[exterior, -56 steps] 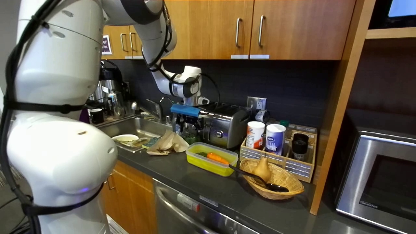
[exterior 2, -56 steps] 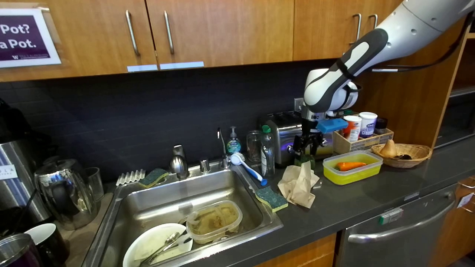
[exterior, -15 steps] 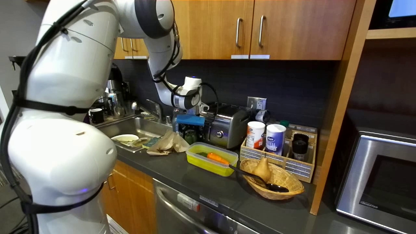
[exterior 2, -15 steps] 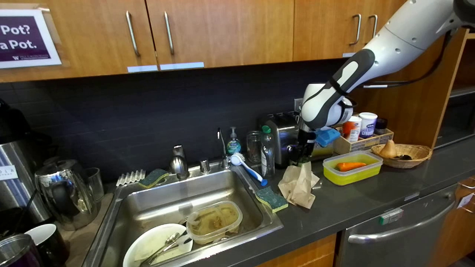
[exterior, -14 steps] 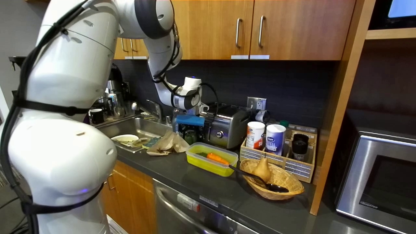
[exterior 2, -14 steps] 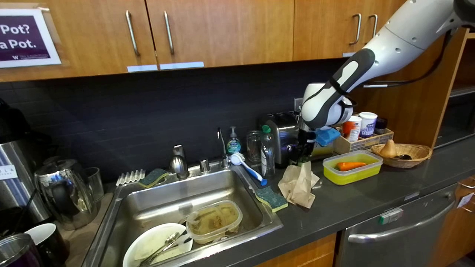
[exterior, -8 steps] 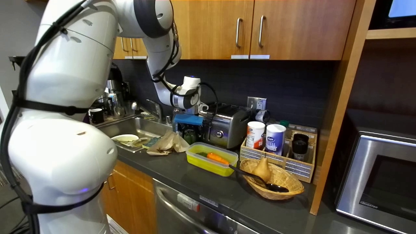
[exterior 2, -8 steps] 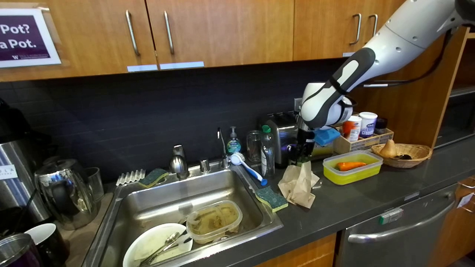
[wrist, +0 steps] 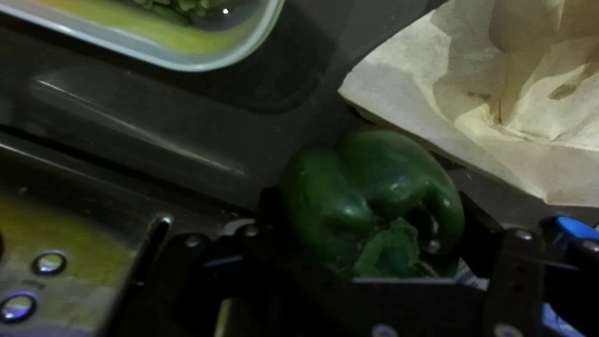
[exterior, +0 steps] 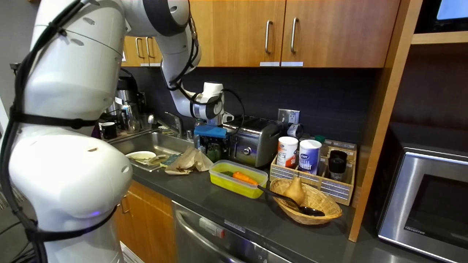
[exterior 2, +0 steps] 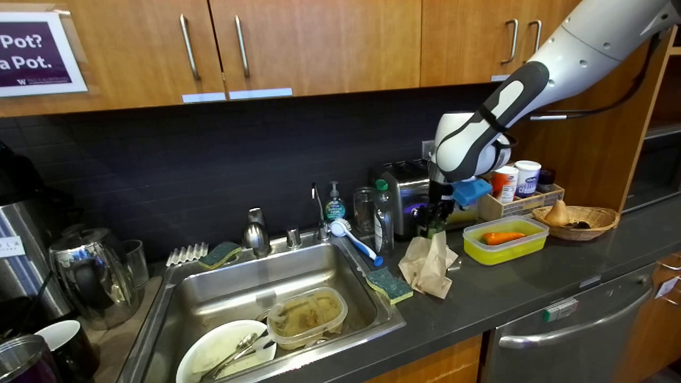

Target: Put the green pepper in the yellow lunchbox

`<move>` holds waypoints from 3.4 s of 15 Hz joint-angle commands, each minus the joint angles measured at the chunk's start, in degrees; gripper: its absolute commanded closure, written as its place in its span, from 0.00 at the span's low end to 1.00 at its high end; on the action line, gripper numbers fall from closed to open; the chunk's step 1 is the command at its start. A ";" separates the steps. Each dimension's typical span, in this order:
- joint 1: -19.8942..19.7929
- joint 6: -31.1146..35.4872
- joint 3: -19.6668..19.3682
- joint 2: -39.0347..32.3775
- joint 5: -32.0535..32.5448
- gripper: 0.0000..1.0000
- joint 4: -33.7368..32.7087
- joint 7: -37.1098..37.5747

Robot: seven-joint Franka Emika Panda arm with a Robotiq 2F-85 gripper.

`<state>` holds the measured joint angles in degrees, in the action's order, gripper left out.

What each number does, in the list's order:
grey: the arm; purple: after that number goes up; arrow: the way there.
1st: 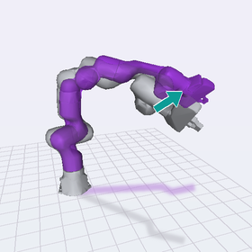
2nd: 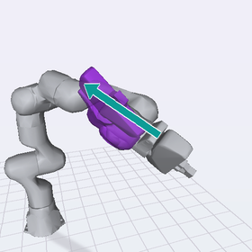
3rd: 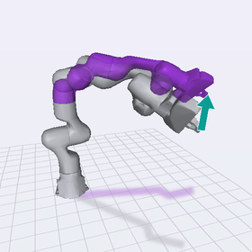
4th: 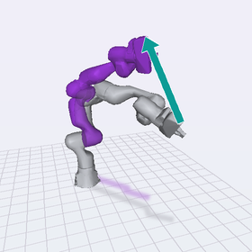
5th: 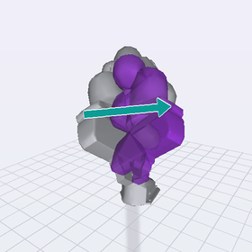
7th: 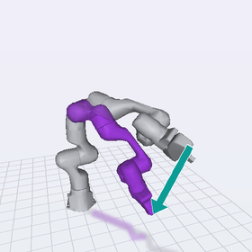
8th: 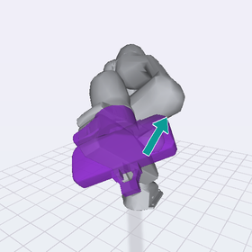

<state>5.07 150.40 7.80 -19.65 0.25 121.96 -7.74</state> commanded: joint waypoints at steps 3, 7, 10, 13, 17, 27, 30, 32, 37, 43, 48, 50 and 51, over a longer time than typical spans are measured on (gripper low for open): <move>0.94 -0.72 -1.08 4.70 2.04 0.37 3.58 2.60; 0.15 -0.19 -0.32 5.30 0.38 0.37 4.30 1.01; 0.21 -0.24 -0.46 3.41 0.60 0.12 2.69 1.00; 0.20 -0.23 -0.46 3.43 0.60 0.12 2.79 1.00; 0.19 -0.22 -0.46 3.45 0.60 0.12 2.90 1.00; 0.66 0.08 -0.49 6.12 0.50 0.37 5.33 2.78; 1.09 0.65 -0.24 9.30 0.36 0.37 8.23 4.18; 1.70 0.26 -0.45 11.79 1.04 0.37 10.45 6.37; 2.58 0.37 -0.26 19.47 1.47 0.37 17.09 10.35; 2.06 -1.00 -0.27 25.73 0.12 0.37 21.76 12.94; 1.35 -1.21 -1.24 27.84 -2.28 0.37 24.46 13.82; 0.94 -0.95 -1.88 28.59 -3.76 0.37 25.40 13.60; 0.76 -0.92 -2.15 28.82 -4.40 0.37 25.75 13.63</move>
<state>6.29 149.88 6.28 6.25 -2.37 145.47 5.21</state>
